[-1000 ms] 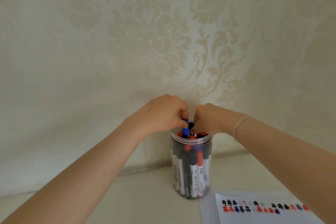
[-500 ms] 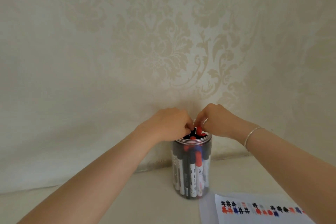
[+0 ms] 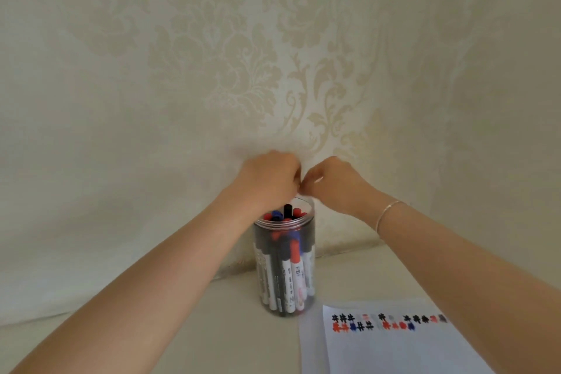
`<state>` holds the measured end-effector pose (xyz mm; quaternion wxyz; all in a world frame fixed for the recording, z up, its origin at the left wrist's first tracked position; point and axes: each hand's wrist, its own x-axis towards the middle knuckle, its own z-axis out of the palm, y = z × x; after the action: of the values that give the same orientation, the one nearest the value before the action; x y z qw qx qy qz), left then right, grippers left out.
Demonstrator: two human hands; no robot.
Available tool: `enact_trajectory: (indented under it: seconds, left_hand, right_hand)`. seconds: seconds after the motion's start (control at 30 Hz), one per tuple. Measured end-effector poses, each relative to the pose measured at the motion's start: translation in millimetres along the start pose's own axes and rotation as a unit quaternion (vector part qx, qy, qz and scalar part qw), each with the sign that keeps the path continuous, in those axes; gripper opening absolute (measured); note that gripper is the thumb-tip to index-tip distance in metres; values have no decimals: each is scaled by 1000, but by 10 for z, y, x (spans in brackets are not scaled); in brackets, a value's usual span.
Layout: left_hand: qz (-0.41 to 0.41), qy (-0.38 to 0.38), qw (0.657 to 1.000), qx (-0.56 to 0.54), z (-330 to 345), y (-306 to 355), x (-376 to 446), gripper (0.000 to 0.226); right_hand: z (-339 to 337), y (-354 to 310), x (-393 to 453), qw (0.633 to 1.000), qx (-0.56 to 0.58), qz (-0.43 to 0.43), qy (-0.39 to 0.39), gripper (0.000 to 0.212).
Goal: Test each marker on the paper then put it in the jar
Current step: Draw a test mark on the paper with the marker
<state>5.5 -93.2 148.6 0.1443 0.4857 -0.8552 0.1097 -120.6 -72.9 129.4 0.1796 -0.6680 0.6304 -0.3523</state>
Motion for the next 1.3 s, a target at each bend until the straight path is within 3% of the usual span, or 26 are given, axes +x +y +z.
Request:
enact_trajectory:
  seconds: [0.1, 0.17, 0.2, 0.27, 0.37, 0.57, 0.87, 0.93, 1.03, 1.1, 1.17, 1.23, 1.3]
  left_hand:
    - [55, 206, 964, -158, -73, 348, -127, 21]
    - [126, 234, 924, -274, 18, 673, -231, 21]
    - [153, 220, 913, -308, 113, 834, -273, 24]
    - [186, 167, 903, -351, 374, 1098, -319, 31]
    - [190, 69, 894, -401, 824, 1352, -349, 35]
    - [105, -54, 897, -426, 1553, 1479, -426, 26]
    - [48, -122, 882, -453, 1921, 1420, -521, 19]
    - [42, -119, 879, -460, 1935, 1424, -535, 20]
    - [31, -91, 872, -480, 1876, 1416, -556, 30]
    - [26, -77, 861, -503, 1788, 1421, -570, 41]
    - [31, -95, 825, -557, 1663, 1448, -578, 47]
    - [42, -125, 791, -597, 1541, 1484, -572, 38]
    - [55, -135, 787, -600, 1464, 1499, -559, 30]
  right_hand:
    - [-218, 273, -208, 974, 157, 2, 160, 13]
    - [-321, 592, -379, 969, 87, 41, 226, 17]
    - [-361, 776, -487, 971, 16, 73, 227, 24]
    - [-414, 1164, -717, 968, -147, 140, 149, 38]
    - [-402, 1660, -1038, 919, -330, 212, 46, 43]
    - [-394, 2131, -1303, 881, -411, 230, 38, 35]
    - [-520, 2297, -1280, 876, -419, 235, 37, 31]
    - [-548, 2243, -1230, 909, -348, 219, 73, 32]
    - [-566, 1947, -1114, 960, -64, 190, 197, 22]
    - [-527, 1717, -1053, 955, 111, 169, 217, 21]
    - [-437, 1562, -1041, 943, 197, 152, 221, 21]
    - [-352, 1449, -1073, 926, 258, 150, 231, 18]
    - [-321, 1398, -1104, 903, 346, 157, 200, 19]
